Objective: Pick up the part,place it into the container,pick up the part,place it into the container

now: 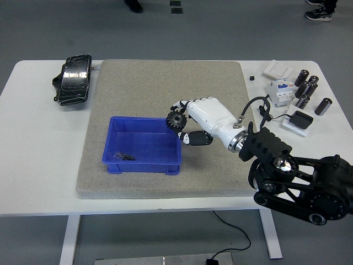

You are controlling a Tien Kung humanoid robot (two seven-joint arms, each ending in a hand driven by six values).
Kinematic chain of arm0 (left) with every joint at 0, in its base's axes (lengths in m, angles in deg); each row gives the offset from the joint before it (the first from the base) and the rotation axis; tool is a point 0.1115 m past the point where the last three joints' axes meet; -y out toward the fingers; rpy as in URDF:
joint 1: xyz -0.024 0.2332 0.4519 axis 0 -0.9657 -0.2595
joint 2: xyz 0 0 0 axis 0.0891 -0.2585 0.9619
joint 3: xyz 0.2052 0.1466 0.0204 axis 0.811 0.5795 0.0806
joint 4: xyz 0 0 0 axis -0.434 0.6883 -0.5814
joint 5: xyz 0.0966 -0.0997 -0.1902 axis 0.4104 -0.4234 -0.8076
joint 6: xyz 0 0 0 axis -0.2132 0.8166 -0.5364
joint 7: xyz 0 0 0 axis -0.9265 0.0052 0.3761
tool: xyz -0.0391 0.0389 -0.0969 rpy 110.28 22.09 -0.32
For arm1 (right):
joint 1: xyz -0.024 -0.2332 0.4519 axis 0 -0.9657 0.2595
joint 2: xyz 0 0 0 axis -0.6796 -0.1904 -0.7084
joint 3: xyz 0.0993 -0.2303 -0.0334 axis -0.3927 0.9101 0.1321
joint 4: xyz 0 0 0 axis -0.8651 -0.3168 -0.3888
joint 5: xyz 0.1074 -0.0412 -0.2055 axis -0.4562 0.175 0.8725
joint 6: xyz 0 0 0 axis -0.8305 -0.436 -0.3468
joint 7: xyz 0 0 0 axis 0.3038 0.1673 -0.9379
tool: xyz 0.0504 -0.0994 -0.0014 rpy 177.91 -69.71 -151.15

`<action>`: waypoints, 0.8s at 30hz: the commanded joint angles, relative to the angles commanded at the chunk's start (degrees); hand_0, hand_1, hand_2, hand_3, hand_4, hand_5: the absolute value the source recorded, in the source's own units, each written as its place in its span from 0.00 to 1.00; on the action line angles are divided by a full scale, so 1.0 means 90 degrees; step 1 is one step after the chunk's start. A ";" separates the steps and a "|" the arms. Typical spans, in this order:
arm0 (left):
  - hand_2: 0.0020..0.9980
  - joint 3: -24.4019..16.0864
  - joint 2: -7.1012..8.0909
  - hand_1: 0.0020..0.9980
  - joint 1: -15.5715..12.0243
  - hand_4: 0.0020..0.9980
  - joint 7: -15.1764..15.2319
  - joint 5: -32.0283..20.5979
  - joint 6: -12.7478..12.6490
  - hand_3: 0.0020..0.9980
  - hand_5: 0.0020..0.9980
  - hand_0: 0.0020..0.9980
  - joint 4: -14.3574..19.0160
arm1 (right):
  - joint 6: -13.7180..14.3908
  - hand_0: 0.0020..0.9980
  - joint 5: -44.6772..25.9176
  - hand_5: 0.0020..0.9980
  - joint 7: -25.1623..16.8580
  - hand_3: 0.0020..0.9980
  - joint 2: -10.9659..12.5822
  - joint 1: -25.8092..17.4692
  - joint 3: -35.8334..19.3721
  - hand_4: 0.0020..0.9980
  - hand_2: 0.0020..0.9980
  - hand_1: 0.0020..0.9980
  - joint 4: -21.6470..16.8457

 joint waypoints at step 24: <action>0.61 -0.0022 0.0019 0.67 0.0043 0.51 -0.0055 0.0055 0.0062 0.56 0.50 0.68 -0.0002 | -0.0062 0.70 0.0306 0.30 0.0116 0.80 -0.0464 0.0160 0.0387 0.70 0.84 0.87 0.0455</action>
